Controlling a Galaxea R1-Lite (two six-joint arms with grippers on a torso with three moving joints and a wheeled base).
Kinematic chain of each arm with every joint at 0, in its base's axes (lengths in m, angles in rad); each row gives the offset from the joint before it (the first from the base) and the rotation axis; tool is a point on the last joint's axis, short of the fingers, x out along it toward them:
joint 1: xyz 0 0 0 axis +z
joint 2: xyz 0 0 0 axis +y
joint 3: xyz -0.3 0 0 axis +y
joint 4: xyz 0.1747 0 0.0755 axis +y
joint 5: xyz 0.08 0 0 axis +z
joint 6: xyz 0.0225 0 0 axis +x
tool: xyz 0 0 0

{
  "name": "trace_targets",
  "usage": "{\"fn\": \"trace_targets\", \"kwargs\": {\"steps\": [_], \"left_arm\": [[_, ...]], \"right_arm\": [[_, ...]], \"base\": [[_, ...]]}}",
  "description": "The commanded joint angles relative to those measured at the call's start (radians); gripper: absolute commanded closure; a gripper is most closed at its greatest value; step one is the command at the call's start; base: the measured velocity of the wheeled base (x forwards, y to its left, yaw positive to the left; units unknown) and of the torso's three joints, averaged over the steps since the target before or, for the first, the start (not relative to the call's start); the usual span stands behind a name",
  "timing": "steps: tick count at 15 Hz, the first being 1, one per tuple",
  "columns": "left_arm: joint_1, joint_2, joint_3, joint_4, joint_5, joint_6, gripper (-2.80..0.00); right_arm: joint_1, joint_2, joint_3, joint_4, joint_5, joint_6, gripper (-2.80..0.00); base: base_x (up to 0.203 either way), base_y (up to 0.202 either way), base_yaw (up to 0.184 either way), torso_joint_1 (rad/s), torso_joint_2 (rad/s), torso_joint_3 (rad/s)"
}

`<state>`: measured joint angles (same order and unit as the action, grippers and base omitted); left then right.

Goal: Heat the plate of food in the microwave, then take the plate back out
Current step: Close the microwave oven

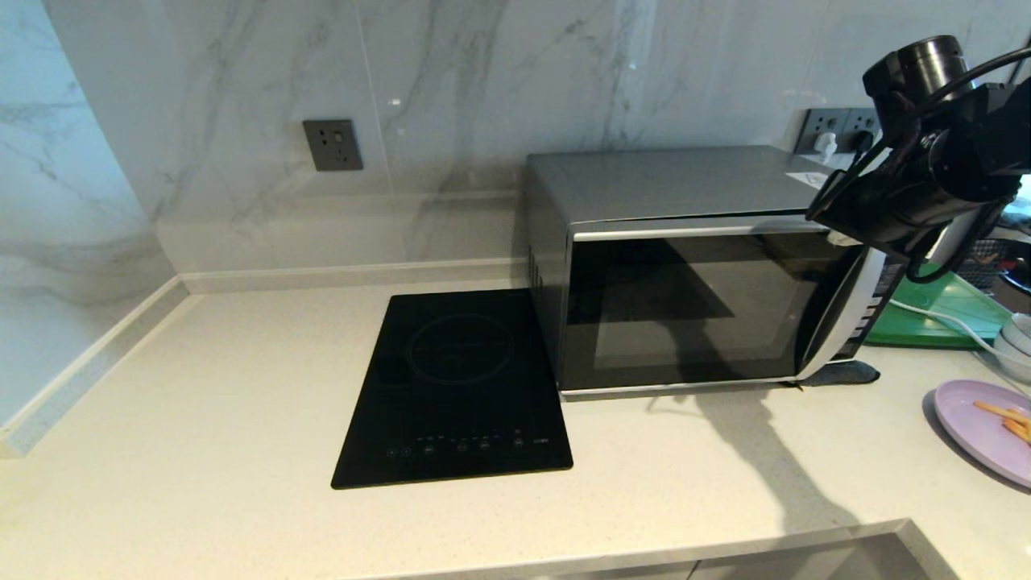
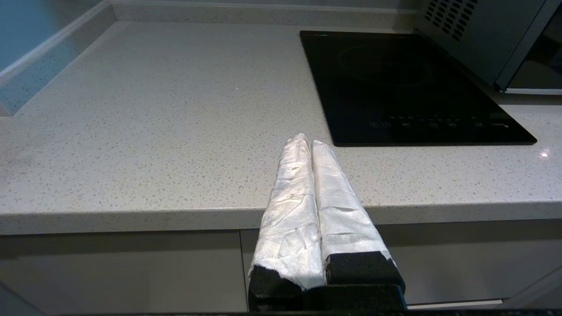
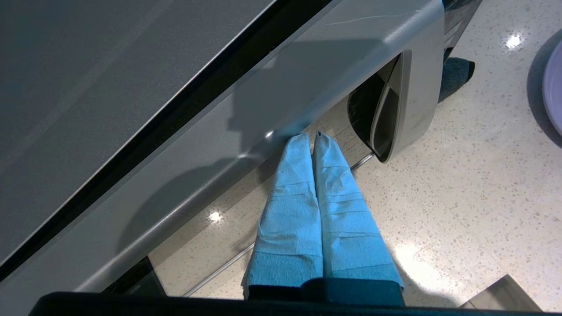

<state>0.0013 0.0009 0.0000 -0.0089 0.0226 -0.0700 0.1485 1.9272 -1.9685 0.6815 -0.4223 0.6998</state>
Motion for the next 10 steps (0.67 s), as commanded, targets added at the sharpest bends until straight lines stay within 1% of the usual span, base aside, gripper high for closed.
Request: {"fn": "trace_targets", "kwargs": {"steps": [1, 3, 10], "left_arm": [[0.000, 0.001, 0.000, 0.000, 0.000, -0.001, 0.00], [0.000, 0.001, 0.000, 0.000, 0.000, -0.001, 0.00], [0.000, 0.001, 0.000, 0.000, 0.000, -0.001, 0.00]], "right_arm": [[0.000, -0.001, 0.005, 0.001, 0.014, 0.005, 0.00], [0.000, 0.005, 0.005, 0.001, 0.025, 0.007, 0.00], [-0.003, 0.045, 0.000, -0.082, 0.027, 0.007, 0.00]], "base": [[0.000, 0.000, 0.000, 0.000, 0.00, 0.000], [0.000, 0.000, 0.000, 0.000, 0.00, 0.000], [0.000, 0.000, 0.000, 0.000, 0.00, 0.000]]}}
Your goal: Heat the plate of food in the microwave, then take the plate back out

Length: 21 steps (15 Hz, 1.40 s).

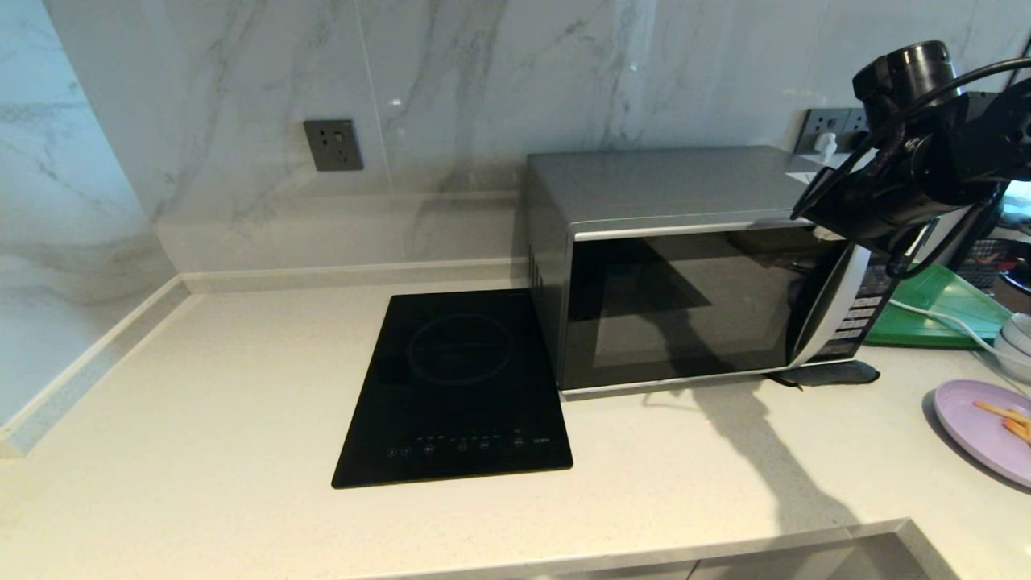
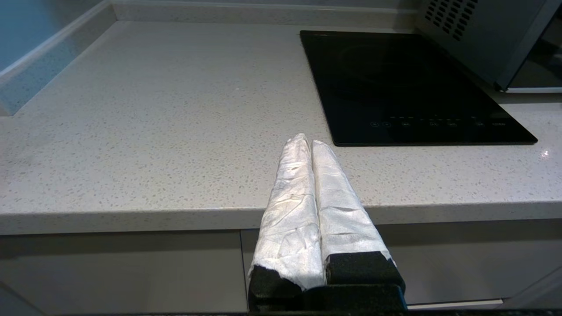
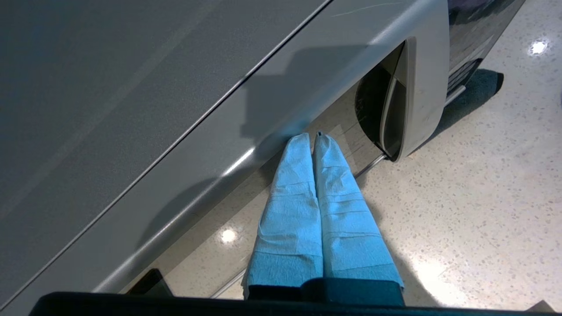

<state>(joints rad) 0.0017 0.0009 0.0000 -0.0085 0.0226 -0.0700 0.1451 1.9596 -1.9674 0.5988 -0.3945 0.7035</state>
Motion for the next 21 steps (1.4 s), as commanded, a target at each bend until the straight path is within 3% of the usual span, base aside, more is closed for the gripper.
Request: {"fn": "trace_targets", "kwargs": {"steps": [1, 7, 9, 13, 15, 18, 21], "left_arm": [[0.000, 0.001, 0.000, -0.001, 0.000, -0.001, 0.00], [0.000, 0.001, 0.000, -0.001, 0.000, -0.001, 0.00], [0.000, 0.001, 0.000, -0.001, 0.000, -0.001, 0.00], [0.000, 0.001, 0.000, -0.001, 0.000, -0.001, 0.00], [0.000, 0.001, 0.000, -0.001, 0.000, -0.001, 0.00], [0.000, 0.001, 0.000, -0.001, 0.000, -0.001, 0.00], [0.000, 0.001, 0.000, -0.001, 0.000, -0.001, 0.00]], "right_arm": [[0.001, 0.013, -0.001, 0.001, -0.001, 0.004, 0.00], [-0.027, -0.098, 0.038, 0.038, 0.009, -0.003, 0.00], [-0.082, -0.195, 0.077, 0.071, 0.091, -0.034, 0.00], [-0.299, -0.332, 0.248, 0.084, 0.330, -0.260, 0.00], [-0.379, -0.408, 0.324, 0.081, 0.414, -0.319, 0.00], [-0.480, -0.542, 0.457, 0.081, 0.510, -0.355, 0.00], [-0.535, -0.722, 0.693, 0.095, 0.549, -0.391, 0.00]], "base": [[0.000, 0.000, 0.000, 0.000, 0.00, 0.000], [0.000, 0.000, 0.000, 0.000, 0.00, 0.000], [0.000, 0.000, 0.000, 0.000, 0.00, 0.000], [0.000, 0.000, 0.000, 0.000, 0.00, 0.000], [0.000, 0.000, 0.000, 0.000, 0.00, 0.000], [0.000, 0.000, 0.000, 0.000, 0.00, 0.000], [0.000, 0.000, 0.000, 0.000, 0.00, 0.000]]}}
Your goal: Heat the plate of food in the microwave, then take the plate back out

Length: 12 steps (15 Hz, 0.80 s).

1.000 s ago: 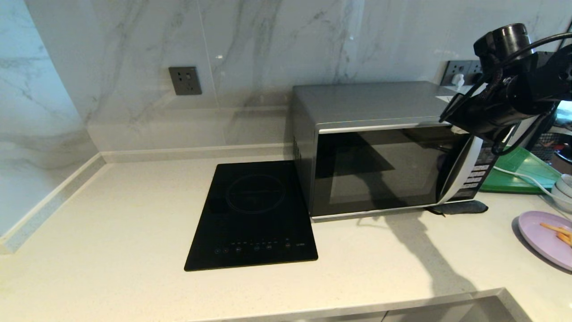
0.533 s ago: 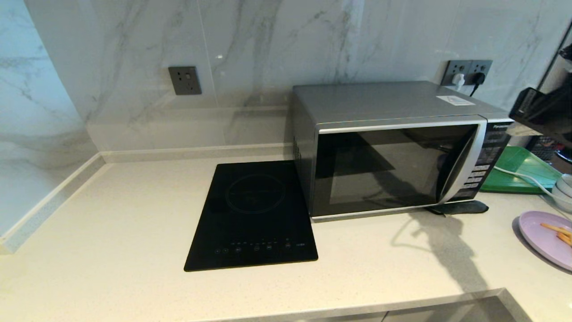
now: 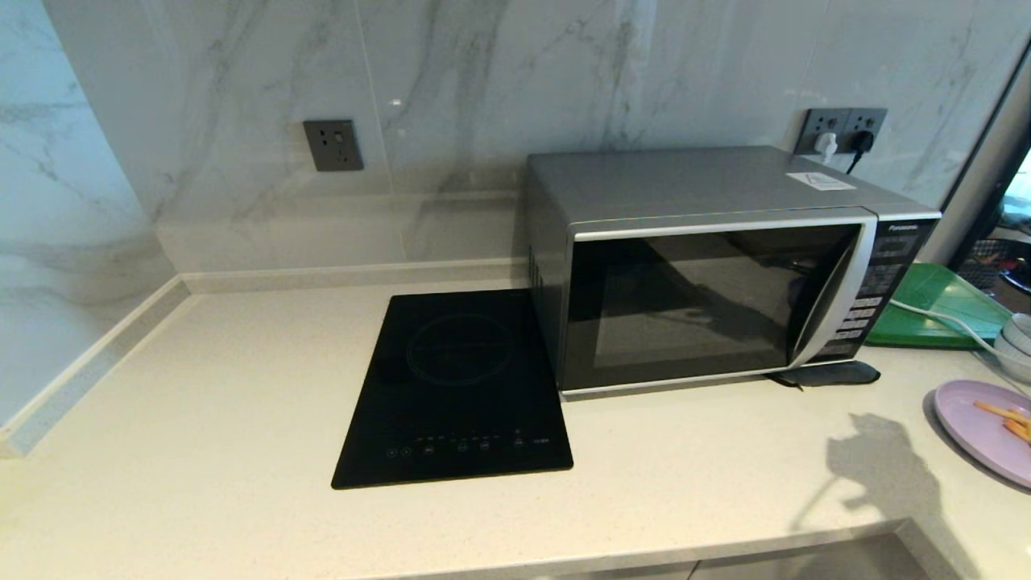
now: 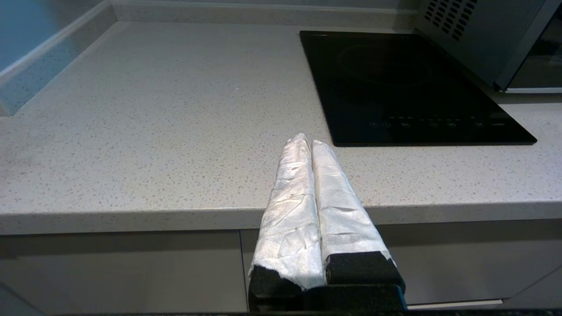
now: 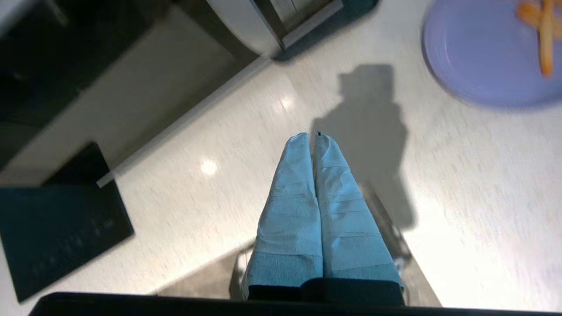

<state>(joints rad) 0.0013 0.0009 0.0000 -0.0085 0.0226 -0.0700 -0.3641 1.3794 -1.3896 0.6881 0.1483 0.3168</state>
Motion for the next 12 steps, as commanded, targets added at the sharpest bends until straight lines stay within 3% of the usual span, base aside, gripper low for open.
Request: {"fn": "trace_targets", "kwargs": {"steps": [1, 4, 9, 12], "left_arm": [[0.000, 0.001, 0.000, -0.001, 0.000, -0.001, 0.00], [0.000, 0.001, 0.000, -0.001, 0.000, -0.001, 0.00], [0.000, 0.001, 0.000, -0.001, 0.000, -0.001, 0.00], [0.000, 0.001, 0.000, -0.001, 0.000, -0.001, 0.00]], "right_arm": [[-0.033, -0.223, 0.198, 0.008, 0.010, -0.012, 0.00], [-0.025, -0.477, 0.380, 0.011, 0.013, -0.021, 0.00], [0.138, -0.906, 0.529, 0.012, -0.028, -0.051, 0.00], [0.190, -1.091, 0.595, 0.020, -0.096, -0.085, 0.00]], "base": [[0.000, 0.000, 0.000, 0.000, 0.00, 0.000], [0.000, 0.000, 0.000, 0.000, 0.00, 0.000], [0.000, 0.000, 0.000, 0.000, 0.00, 0.000], [0.000, 0.000, 0.000, 0.000, 0.00, 0.000]]}}
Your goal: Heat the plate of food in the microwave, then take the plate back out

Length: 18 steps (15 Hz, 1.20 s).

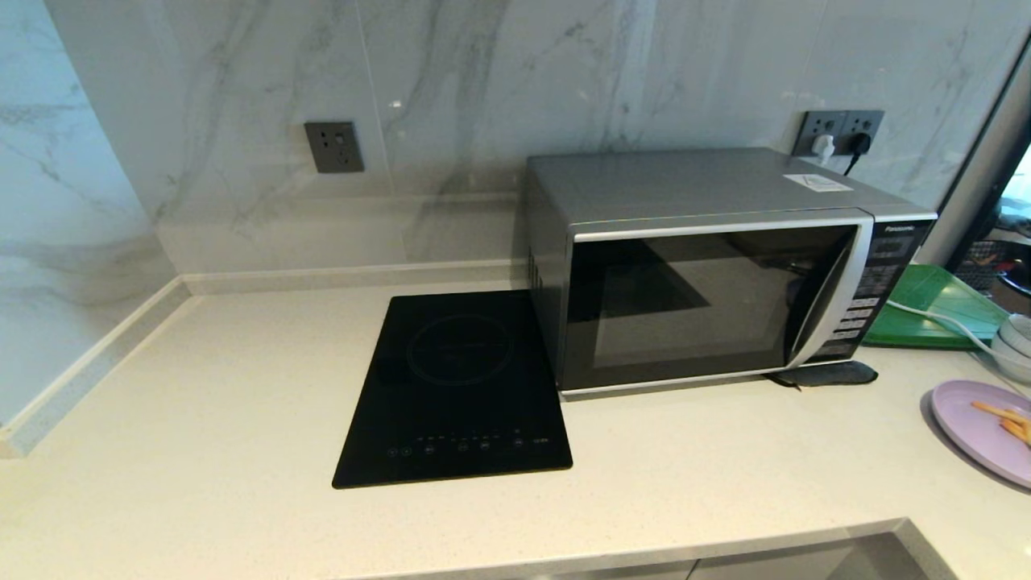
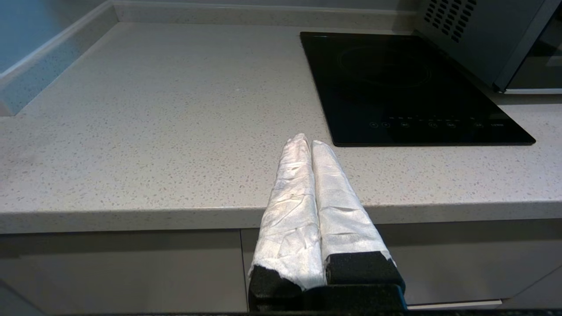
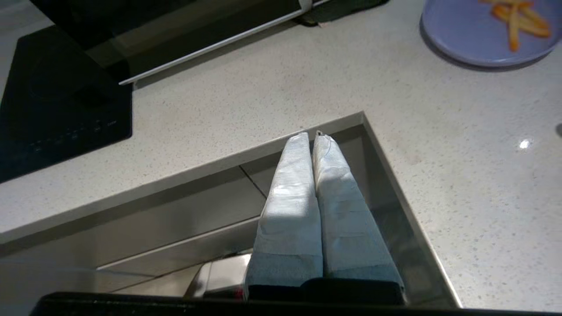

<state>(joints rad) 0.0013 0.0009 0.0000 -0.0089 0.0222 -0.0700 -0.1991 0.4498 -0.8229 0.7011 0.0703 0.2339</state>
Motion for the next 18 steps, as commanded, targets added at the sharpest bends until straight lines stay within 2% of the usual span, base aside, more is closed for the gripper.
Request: {"fn": "trace_targets", "kwargs": {"steps": [1, 6, 7, 9, 12, 14, 16, 18], "left_arm": [[0.000, 0.001, 0.000, 0.000, 0.001, -0.001, 0.00], [0.000, 0.001, 0.000, 0.000, 0.001, -0.001, 0.00], [0.000, 0.001, 0.000, 0.000, 0.001, -0.001, 0.00], [0.000, 0.001, 0.000, 0.000, 0.001, -0.001, 0.00], [0.000, 0.001, 0.000, 0.000, 0.001, -0.001, 0.00], [0.000, 0.001, 0.000, 0.000, 0.001, -0.001, 0.00], [0.000, 0.001, 0.000, 0.000, 0.001, -0.001, 0.00], [0.000, 0.001, 0.000, 0.000, 0.001, -0.001, 0.00]], "right_arm": [[0.044, -0.166, 0.040, 0.016, -0.057, -0.005, 0.00], [0.195, -0.209, 0.038, 0.030, -0.108, -0.010, 0.00], [0.218, -0.245, 0.044, 0.048, -0.114, -0.036, 0.00], [0.217, -0.320, 0.072, 0.069, -0.116, -0.081, 0.00], [0.205, -0.442, 0.111, 0.098, -0.107, -0.099, 0.00], [0.204, -0.449, 0.155, 0.094, -0.134, -0.094, 0.00], [0.204, -0.450, 0.270, -0.032, -0.158, -0.096, 0.00], [0.203, -0.449, 0.439, -0.256, -0.185, -0.133, 0.00]], "base": [[0.000, 0.000, 0.000, 0.000, 0.00, 0.000], [0.000, 0.000, 0.000, 0.000, 0.00, 0.000], [0.000, 0.000, 0.000, 0.000, 0.00, 0.000], [0.000, 0.000, 0.000, 0.000, 0.00, 0.000], [0.000, 0.000, 0.000, 0.000, 0.00, 0.000], [0.000, 0.000, 0.000, 0.000, 0.00, 0.000], [0.000, 0.000, 0.000, 0.000, 0.00, 0.000], [0.000, 0.000, 0.000, 0.000, 0.00, 0.000]]}}
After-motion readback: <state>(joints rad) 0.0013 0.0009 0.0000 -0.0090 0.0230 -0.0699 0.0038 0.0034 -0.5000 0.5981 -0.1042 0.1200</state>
